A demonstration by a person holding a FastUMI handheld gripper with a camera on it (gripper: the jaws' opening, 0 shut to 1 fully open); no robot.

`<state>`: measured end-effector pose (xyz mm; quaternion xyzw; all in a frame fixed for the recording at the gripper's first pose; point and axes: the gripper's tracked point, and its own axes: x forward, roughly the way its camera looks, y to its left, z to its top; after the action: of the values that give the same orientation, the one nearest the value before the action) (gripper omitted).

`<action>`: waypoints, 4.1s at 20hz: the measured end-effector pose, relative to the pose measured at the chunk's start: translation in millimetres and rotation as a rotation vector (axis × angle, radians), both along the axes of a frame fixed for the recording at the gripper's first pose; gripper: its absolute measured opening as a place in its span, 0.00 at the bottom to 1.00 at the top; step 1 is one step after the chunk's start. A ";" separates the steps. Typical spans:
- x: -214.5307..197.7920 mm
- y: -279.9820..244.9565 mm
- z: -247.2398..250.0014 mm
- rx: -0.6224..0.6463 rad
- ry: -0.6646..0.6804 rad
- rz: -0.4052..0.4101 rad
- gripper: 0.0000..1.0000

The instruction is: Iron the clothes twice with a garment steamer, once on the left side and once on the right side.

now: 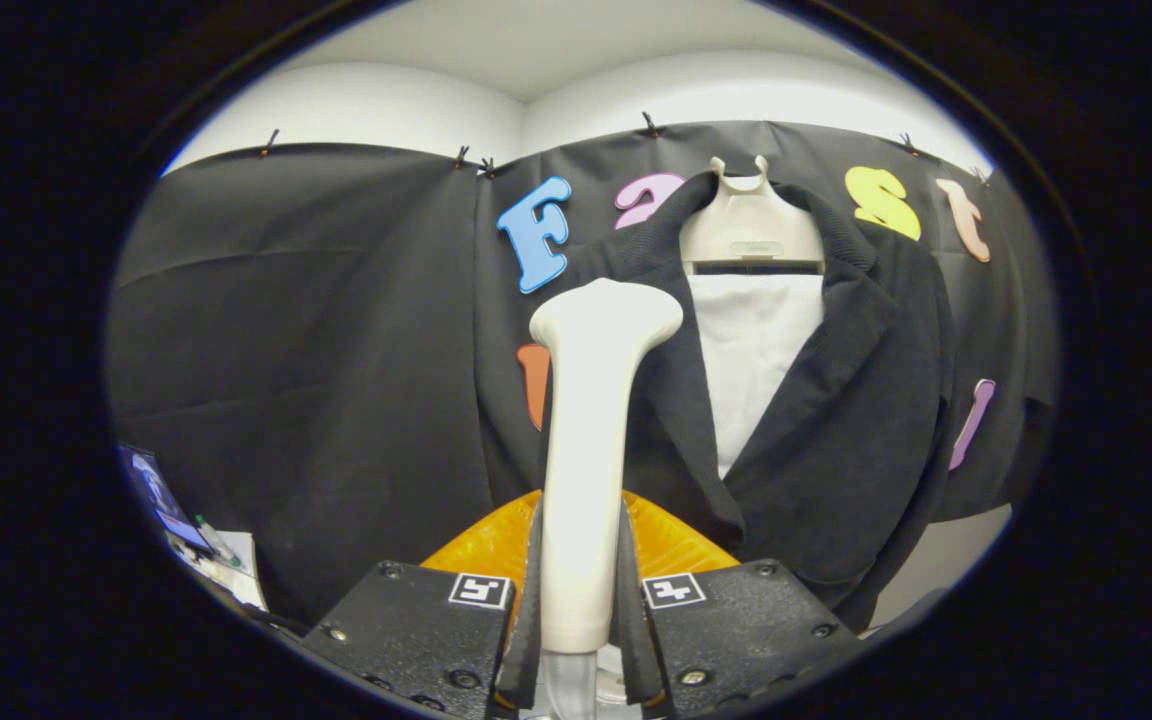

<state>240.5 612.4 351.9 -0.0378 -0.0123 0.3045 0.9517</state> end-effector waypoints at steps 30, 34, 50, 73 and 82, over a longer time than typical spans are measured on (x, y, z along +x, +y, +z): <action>18.3 -25.7 -120.2 -0.101 0.214 -0.013 0.35; 23.3 -36.6 -141.3 -0.110 0.253 -0.030 0.35; 18.1 -67.0 -209.1 -0.174 0.336 -0.054 0.35; -10.6 -115.5 -298.9 -0.233 0.458 -0.063 0.35; -35.9 -227.5 -293.6 -0.159 0.454 -0.101 0.35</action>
<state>204.6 384.9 58.3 -0.0439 0.2279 0.2572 0.9381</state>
